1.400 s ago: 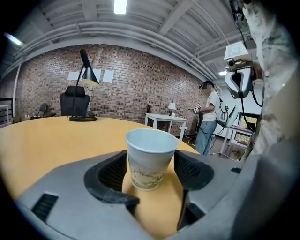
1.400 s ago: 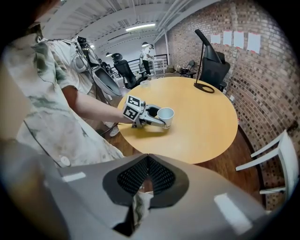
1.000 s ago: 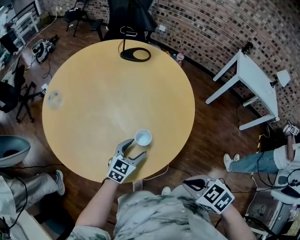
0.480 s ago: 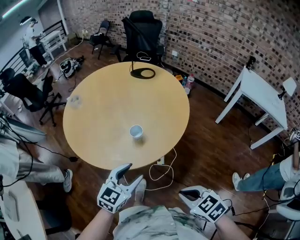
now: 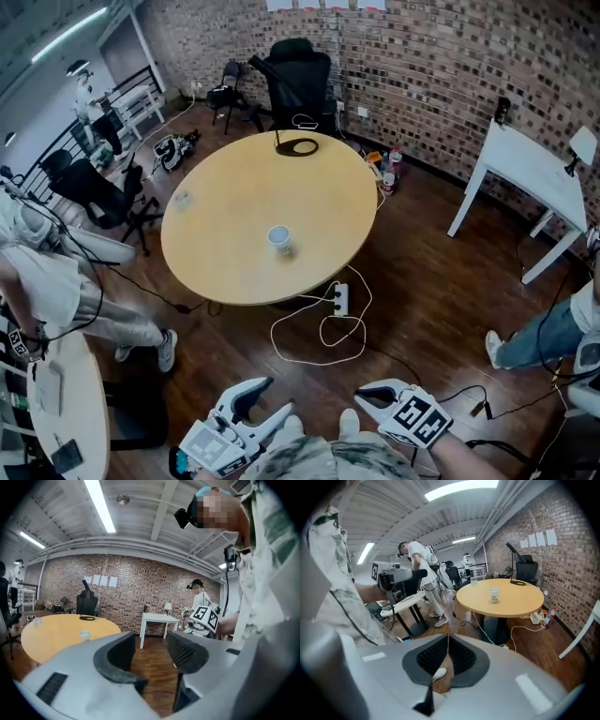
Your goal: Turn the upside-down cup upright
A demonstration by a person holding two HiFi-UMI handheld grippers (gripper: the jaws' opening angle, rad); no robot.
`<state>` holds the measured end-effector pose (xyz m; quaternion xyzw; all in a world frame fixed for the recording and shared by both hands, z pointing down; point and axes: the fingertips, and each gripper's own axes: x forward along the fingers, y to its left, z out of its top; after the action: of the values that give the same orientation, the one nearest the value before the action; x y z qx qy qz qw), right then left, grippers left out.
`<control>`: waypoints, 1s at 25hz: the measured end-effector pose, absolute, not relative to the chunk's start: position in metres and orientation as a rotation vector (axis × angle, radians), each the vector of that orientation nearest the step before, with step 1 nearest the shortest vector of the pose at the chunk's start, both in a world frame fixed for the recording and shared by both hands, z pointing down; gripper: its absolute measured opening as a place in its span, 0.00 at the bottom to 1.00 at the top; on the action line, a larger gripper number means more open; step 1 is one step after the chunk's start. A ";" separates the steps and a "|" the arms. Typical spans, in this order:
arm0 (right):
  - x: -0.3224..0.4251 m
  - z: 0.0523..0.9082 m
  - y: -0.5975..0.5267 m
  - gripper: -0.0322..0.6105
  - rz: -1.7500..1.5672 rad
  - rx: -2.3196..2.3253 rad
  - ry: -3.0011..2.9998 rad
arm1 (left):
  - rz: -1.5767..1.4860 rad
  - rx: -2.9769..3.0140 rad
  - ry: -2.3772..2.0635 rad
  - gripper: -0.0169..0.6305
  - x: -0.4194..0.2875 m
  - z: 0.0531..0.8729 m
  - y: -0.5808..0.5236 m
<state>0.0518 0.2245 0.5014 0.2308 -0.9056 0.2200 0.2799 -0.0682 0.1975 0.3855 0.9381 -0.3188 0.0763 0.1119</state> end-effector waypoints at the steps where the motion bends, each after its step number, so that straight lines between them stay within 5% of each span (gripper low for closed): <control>1: 0.052 0.498 0.232 0.07 0.596 0.648 -2.444 | 0.225 2.730 -0.954 0.37 -0.069 0.386 0.204; 11: 0.013 0.471 0.354 0.11 0.574 0.845 -2.512 | 0.268 2.734 -0.833 0.27 -0.105 0.380 0.336; 25: -0.025 0.414 0.505 0.18 0.476 0.778 -2.557 | 0.319 2.637 -0.725 0.32 -0.122 0.405 0.490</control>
<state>-0.0254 0.5054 0.4141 0.2802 -0.9205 0.1714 0.2117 -0.1224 0.4899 0.4050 0.9398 -0.2582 0.1135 0.1930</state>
